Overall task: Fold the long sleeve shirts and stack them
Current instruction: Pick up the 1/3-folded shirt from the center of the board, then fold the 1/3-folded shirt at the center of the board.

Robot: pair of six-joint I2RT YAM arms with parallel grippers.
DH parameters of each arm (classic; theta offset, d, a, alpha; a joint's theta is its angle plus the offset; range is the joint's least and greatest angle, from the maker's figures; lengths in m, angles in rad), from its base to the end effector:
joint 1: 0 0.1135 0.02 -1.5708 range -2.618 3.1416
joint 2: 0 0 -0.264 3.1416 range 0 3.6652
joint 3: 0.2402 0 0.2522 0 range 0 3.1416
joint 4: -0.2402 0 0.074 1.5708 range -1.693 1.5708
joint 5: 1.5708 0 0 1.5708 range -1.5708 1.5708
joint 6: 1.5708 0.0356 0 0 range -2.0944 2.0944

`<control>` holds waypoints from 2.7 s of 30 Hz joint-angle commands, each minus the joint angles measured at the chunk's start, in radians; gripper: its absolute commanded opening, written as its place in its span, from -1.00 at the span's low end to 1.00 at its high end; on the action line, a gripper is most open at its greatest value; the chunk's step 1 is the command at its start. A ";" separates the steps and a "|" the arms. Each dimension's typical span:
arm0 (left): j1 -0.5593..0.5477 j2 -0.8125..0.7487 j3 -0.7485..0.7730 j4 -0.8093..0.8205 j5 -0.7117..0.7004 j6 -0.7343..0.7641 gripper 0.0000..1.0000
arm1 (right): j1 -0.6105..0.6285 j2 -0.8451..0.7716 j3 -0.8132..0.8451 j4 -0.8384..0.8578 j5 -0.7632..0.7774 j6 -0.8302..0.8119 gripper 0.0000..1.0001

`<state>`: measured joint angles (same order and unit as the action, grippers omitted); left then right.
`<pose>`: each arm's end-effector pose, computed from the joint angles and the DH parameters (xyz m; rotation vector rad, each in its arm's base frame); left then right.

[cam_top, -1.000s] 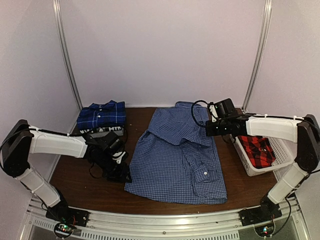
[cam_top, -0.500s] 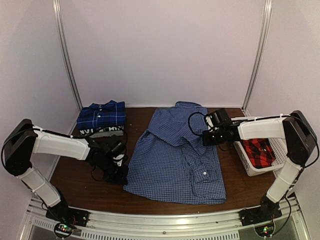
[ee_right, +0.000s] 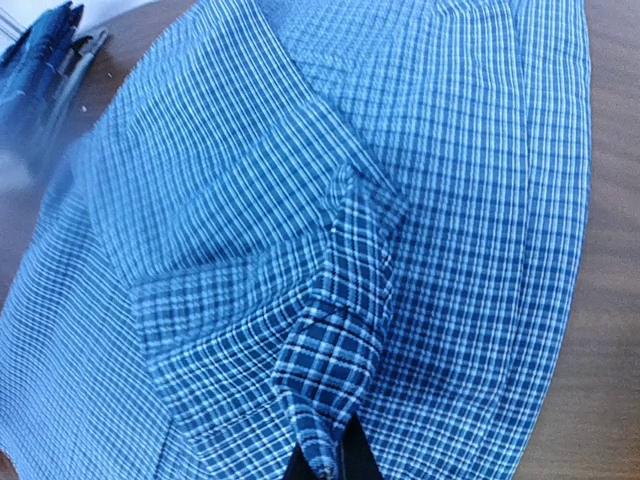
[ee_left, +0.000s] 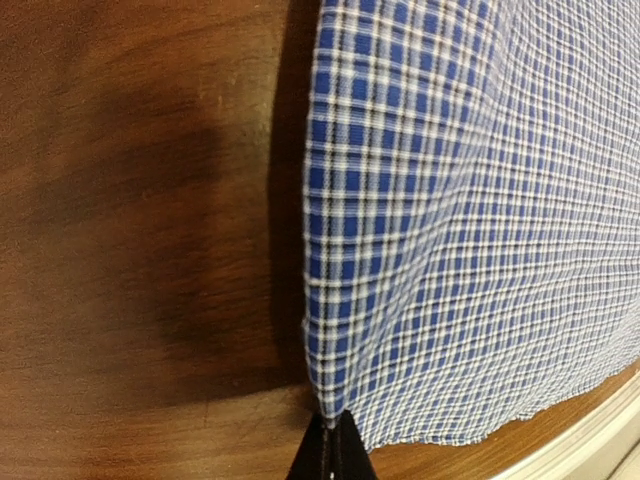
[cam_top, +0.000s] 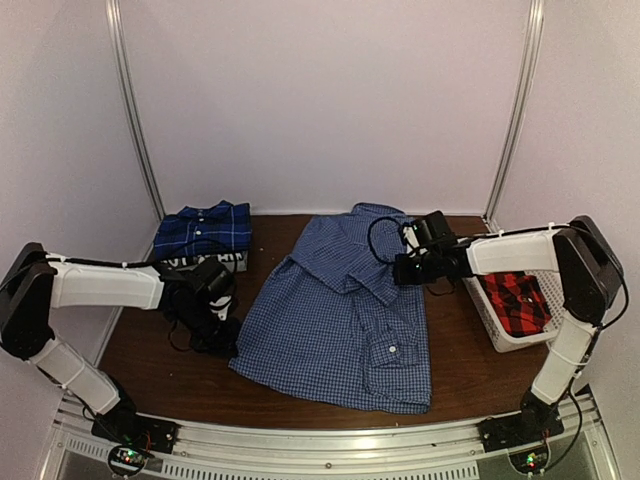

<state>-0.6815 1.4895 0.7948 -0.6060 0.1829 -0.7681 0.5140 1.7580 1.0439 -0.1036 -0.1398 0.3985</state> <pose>0.1934 -0.1652 0.1609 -0.0932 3.0215 -0.4798 0.3182 0.1854 0.1781 -0.2101 2.4536 0.5836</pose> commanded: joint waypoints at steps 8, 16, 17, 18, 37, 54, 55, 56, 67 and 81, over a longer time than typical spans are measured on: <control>-0.030 0.004 0.163 -0.017 0.068 0.154 -1.00 | -0.039 0.030 0.467 -0.073 0.064 -0.094 -1.00; -0.086 0.086 0.277 -0.028 0.109 0.231 -1.00 | -0.094 0.157 0.775 -0.090 0.017 -0.136 -1.00; -0.095 0.095 0.290 -0.028 0.113 0.239 -1.00 | -0.103 0.164 0.799 -0.089 0.011 -0.135 -1.00; -0.104 0.104 0.302 -0.028 0.121 0.247 -1.00 | -0.113 0.167 0.820 -0.084 0.004 -0.135 -1.00; -0.263 0.266 0.505 -0.055 0.314 0.370 -1.00 | -0.255 0.076 0.748 0.022 -0.052 -0.160 -1.00; -0.301 0.395 0.596 -0.019 0.450 0.394 -1.00 | -0.303 -0.046 0.537 0.039 -0.060 -0.155 -1.00; -0.304 0.403 0.604 -0.019 0.453 0.394 -1.00 | -0.302 -0.047 0.534 0.041 -0.061 -0.152 -1.00; -0.307 0.413 0.610 -0.020 0.458 0.395 -1.00 | -0.303 -0.047 0.533 0.041 -0.059 -0.153 -1.00; -0.339 0.518 0.725 -0.020 0.499 0.388 -1.00 | -0.309 -0.045 0.567 0.004 -0.059 -0.149 -1.00; -0.362 0.638 0.816 -0.017 0.542 0.378 -1.00 | -0.309 -0.034 0.575 0.009 -0.124 -0.107 -1.00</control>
<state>-1.0344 2.0827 1.5742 -0.6441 0.6926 -0.3912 0.2111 1.7355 1.5948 -0.1097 -0.2295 0.2661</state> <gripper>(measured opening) 0.008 0.020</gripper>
